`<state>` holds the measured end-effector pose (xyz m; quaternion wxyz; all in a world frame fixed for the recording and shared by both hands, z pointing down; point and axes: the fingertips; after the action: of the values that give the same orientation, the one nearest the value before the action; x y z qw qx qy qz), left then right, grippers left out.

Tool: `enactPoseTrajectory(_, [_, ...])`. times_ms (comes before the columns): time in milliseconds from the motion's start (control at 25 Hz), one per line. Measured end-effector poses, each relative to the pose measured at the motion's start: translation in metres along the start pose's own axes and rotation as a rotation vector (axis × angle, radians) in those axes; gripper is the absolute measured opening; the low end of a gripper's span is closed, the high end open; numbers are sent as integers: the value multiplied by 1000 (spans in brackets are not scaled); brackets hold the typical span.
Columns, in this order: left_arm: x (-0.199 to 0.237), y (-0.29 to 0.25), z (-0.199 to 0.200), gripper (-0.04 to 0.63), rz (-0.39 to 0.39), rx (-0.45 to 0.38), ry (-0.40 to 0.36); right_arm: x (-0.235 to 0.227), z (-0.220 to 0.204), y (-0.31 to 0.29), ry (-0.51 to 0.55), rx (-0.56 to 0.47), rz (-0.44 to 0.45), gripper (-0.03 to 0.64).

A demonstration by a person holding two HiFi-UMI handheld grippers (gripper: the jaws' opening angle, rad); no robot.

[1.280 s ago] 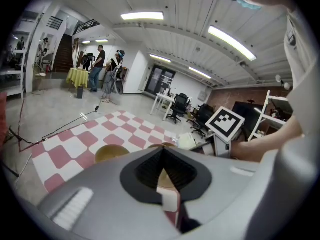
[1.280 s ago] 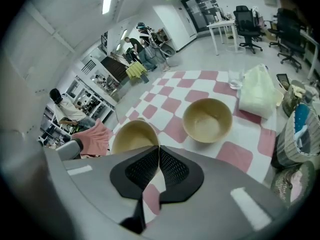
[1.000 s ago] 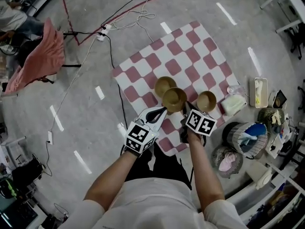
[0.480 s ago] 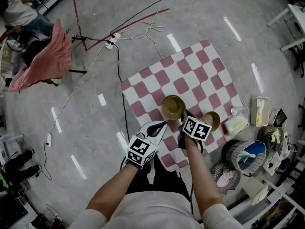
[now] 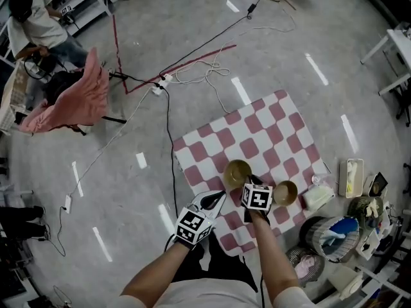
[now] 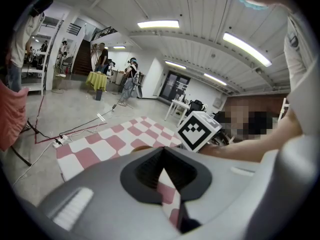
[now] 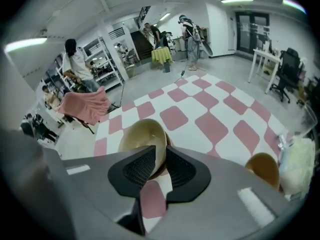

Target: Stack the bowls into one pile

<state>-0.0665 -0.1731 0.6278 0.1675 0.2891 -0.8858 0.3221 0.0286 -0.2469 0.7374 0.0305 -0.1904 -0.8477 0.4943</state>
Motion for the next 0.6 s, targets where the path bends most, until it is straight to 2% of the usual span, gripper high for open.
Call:
enactPoseTrajectory(200, [-1,0,3,5,-3,-5,-4,-2,3,2,63,-3,-32,55])
enactPoseTrajectory(600, [-13,8,17,6,-26,-21,-6,-7,26,36,72,-104,-80,57])
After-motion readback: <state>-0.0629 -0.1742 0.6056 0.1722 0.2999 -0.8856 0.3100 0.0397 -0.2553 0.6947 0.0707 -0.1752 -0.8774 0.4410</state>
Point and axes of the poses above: the fingertips, and each gripper's own axes: y backward along the fingers, x to its left, z out of its top, and after that the axes turned 8 degrees about y, right-handed
